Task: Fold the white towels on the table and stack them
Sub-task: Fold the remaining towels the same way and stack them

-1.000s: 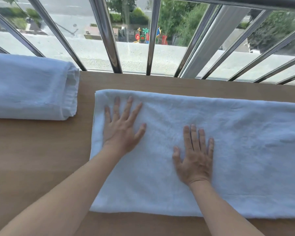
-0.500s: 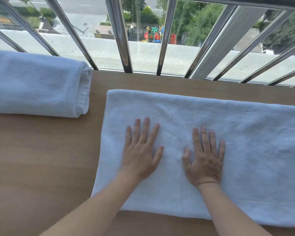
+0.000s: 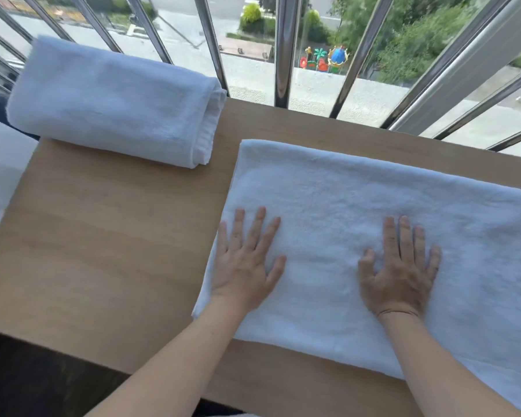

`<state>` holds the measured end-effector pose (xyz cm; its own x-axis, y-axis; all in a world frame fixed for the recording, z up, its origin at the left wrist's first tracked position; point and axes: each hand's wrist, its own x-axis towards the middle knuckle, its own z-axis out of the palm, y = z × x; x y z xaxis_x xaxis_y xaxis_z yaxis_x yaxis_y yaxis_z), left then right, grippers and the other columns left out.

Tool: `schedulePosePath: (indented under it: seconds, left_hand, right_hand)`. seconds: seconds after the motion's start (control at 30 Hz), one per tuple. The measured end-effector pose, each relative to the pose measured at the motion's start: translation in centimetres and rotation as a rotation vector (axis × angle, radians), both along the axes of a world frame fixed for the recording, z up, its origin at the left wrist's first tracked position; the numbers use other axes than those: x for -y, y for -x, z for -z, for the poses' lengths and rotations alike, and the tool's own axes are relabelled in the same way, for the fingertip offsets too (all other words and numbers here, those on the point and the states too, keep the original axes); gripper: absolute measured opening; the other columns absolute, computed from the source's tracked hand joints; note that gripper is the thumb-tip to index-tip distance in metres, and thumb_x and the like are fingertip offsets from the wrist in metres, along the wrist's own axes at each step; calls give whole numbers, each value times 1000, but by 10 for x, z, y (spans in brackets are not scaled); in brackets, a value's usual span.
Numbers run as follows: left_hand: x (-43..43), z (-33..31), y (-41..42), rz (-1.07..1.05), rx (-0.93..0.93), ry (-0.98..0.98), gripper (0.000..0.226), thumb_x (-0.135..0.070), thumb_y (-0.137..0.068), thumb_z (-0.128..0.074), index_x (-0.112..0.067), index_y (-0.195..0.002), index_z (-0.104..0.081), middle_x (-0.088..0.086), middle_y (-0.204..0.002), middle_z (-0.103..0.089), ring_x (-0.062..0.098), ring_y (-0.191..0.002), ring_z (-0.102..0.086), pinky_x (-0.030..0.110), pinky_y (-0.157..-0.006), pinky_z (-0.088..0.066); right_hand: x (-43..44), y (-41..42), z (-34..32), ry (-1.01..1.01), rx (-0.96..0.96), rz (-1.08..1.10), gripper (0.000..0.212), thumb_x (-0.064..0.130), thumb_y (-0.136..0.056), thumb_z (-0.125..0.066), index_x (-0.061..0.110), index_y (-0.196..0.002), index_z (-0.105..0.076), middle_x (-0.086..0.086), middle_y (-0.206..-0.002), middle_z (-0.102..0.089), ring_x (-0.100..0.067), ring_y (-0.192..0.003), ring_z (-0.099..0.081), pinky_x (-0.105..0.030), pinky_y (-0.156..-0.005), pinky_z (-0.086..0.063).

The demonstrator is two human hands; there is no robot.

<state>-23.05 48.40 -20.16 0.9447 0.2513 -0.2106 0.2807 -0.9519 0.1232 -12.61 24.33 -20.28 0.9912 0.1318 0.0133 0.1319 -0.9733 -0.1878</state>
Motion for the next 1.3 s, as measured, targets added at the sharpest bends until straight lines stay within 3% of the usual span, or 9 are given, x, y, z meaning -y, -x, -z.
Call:
schedulePosePath:
  seconds: [0.1, 0.23, 0.37, 0.53, 0.73, 0.87, 1.03, 1.17, 1.3]
  left_hand:
    - [-19, -3, 18, -188, -6, 75, 68, -61, -100, -12, -34, -158, 11, -8, -166, 18, 22, -154, 10, 42, -124, 3]
    - [-24, -15, 34, -420, 269, 483, 68, -42, -97, -57, -25, -155, -27, -5, -157, -36, 11, -143, -30, 28, -115, -23]
    - [-25, -26, 40, -694, 317, 783, 70, -39, -81, -79, -36, -140, -42, -27, -118, -55, -10, -107, -53, 9, -86, -46]
    - [-50, -38, 46, -644, -41, 991, 45, -59, -68, -84, -46, -105, -62, -29, -99, -69, -8, -89, -66, 26, -76, -55]
    - [-60, -47, 53, -543, 22, 1031, 36, -61, -69, -81, -40, -95, -68, -18, -94, -73, 2, -83, -70, 33, -74, -61]
    - [-46, -37, 60, -561, 134, 754, 39, -65, -72, -77, -35, -79, -53, -18, -78, -62, 1, -67, -58, 18, -53, -44]
    - [-34, -24, 66, -670, 187, 460, 66, -69, -69, -76, -35, -114, -41, -17, -112, -48, 5, -97, -54, 34, -80, -49]
    - [-17, -19, 50, -217, 372, 147, 59, -29, -89, -69, -28, -140, -40, 7, -149, -39, 29, -140, -36, 44, -110, -25]
    - [8, -7, 27, 200, 184, 169, 58, -45, -102, -41, -32, -157, -26, 1, -168, -9, 26, -155, -1, 52, -123, -11]
  right_hand:
    - [1, 1, 4, -5, 11, 3, 71, 47, -88, -30, 22, -155, -35, -5, -163, -29, -28, -151, -21, -55, -122, -8]
    - [0, 1, 6, -9, 43, 1, 70, 46, -89, -31, 22, -154, -35, -5, -162, -31, -28, -150, -23, -55, -122, -9]
    - [1, 1, 8, -9, 44, 8, 70, 46, -89, -31, 23, -154, -35, -5, -162, -31, -28, -150, -23, -54, -122, -9]
    - [1, 1, 7, -19, 45, 5, 70, 45, -88, -31, 24, -155, -33, -4, -162, -30, -27, -151, -21, -53, -122, -7]
    - [1, 2, 7, -35, 57, 6, 69, 44, -89, -30, 23, -154, -34, -4, -162, -30, -26, -151, -21, -54, -122, -8]
    - [1, 2, 6, -37, 50, 6, 69, 44, -89, -29, 24, -155, -33, -4, -163, -29, -26, -151, -19, -53, -123, -8]
    - [1, 3, 6, -34, 52, 2, 68, 42, -90, -30, 24, -155, -32, -4, -163, -29, -25, -151, -19, -53, -123, -7]
    - [0, 2, 5, -30, 44, 5, 69, 42, -89, -32, 23, -155, -33, -4, -162, -29, -25, -151, -20, -53, -123, -8]
    - [1, 2, 5, -19, 44, 6, 70, 41, -88, -32, 23, -155, -33, -4, -162, -30, -26, -151, -21, -54, -122, -10]
